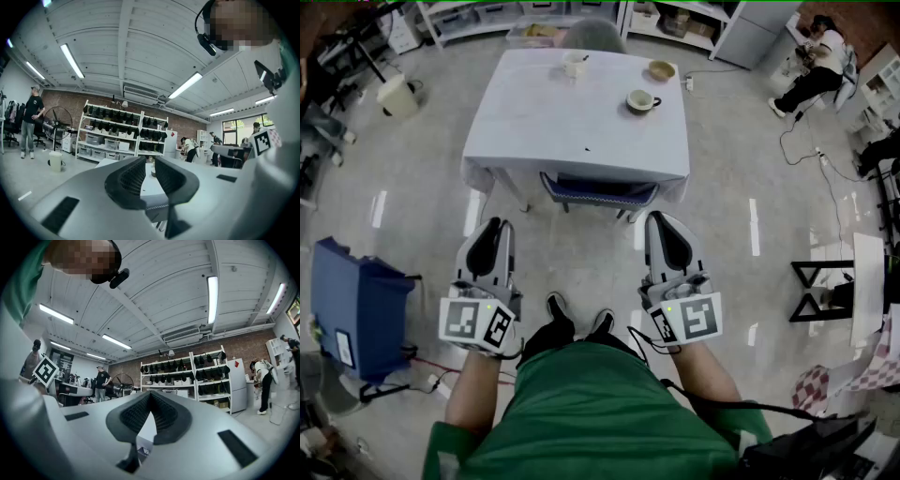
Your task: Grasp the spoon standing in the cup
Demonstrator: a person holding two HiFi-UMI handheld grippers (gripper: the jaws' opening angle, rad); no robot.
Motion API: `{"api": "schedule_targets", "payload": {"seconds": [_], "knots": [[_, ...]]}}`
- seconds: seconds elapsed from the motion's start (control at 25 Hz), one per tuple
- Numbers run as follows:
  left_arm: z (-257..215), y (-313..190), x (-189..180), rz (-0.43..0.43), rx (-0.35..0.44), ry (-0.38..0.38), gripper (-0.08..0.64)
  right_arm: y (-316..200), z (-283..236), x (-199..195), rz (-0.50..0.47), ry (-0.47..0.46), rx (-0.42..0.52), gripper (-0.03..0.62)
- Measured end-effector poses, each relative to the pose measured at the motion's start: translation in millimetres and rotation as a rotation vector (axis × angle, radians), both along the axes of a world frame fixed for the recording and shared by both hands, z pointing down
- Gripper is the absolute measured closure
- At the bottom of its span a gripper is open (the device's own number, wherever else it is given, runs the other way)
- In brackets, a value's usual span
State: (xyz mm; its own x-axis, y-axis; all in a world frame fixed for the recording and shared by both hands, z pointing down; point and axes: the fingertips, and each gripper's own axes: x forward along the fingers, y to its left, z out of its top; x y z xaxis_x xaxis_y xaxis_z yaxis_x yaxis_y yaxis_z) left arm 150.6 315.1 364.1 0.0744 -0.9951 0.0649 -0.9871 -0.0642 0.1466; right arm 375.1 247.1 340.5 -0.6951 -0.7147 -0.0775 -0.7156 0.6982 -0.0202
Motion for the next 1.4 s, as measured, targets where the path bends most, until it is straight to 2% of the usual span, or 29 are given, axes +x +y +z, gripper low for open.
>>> {"api": "schedule_targets", "payload": {"seconds": [0.2, 0.64, 0.84, 1.2, 1.4], "knots": [[8, 1, 22, 0.002, -0.006, -0.024, 0.485, -6, 14, 19, 0.005, 0.005, -0.016, 0.571], [10, -3, 12, -0.004, 0.004, -0.008, 0.486, -2, 10, 3, -0.026, 0.024, -0.006, 0.571], [5, -1, -24, -0.012, 0.011, 0.003, 0.486, -7, 4, -18, -0.001, -0.002, -0.02, 0.57], [1, 8, -128, -0.019, 0.062, 0.024, 0.486, -13, -8, -79, 0.092, -0.002, -0.008, 0.57], [16, 21, -174, -0.002, 0.059, 0.05, 0.485, -4, -4, -113, 0.135, 0.003, -0.029, 0.569]]}}
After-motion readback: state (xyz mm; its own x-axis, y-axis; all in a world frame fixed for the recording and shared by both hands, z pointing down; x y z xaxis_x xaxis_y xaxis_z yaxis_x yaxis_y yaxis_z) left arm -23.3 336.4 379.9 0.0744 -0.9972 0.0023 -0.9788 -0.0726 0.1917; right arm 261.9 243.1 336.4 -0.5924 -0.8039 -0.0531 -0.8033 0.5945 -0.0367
